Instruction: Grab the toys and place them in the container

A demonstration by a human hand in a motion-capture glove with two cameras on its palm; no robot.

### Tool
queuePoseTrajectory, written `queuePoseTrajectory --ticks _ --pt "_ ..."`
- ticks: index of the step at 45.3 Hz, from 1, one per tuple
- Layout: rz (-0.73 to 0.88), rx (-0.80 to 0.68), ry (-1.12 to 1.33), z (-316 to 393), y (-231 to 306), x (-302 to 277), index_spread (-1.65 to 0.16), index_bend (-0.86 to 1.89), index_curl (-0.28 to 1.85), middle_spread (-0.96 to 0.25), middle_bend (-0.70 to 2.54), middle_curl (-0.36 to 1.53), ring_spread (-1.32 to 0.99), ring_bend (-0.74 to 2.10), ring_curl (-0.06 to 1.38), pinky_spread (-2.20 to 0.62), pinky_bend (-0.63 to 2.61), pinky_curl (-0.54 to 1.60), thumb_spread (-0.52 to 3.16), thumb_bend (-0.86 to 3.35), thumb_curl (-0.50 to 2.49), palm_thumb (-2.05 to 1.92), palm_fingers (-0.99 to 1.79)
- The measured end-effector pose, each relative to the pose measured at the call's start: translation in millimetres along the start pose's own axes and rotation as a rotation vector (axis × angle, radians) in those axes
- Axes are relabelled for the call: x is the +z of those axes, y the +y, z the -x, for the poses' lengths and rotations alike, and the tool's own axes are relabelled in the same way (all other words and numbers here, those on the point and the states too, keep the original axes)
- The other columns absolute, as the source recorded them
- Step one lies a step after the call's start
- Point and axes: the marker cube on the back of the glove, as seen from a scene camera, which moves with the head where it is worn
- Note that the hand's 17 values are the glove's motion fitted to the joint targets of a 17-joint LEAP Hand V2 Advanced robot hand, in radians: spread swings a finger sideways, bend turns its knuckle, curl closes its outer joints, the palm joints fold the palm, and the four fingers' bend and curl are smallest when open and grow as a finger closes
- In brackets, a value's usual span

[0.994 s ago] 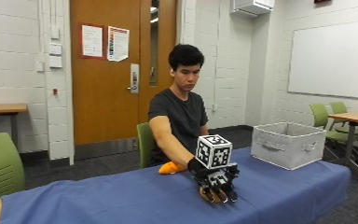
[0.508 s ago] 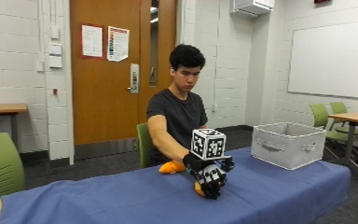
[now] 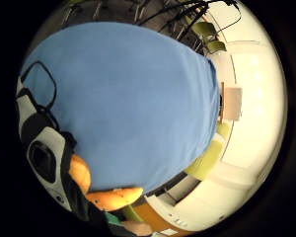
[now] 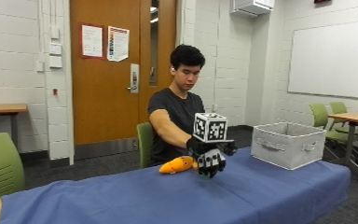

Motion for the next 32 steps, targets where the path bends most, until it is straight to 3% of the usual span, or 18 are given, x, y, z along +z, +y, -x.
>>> queuePoseTrajectory --ticks 15,32 --pt "-0.197 -0.132 -0.06 92 16 -145 -0.42 0.51 1.11 -0.36 0.88 0.74 -0.41 1.15 0.51 -0.47 0.86 0.4 0.58 0.27 0.76 0.63 1.16" --pt "-0.307 -0.42 -0.135 307 68 -238 -0.43 0.48 1.25 -0.35 0.91 0.76 -0.41 1.17 0.53 -0.47 0.87 0.42 0.43 0.29 0.9 0.6 1.14"
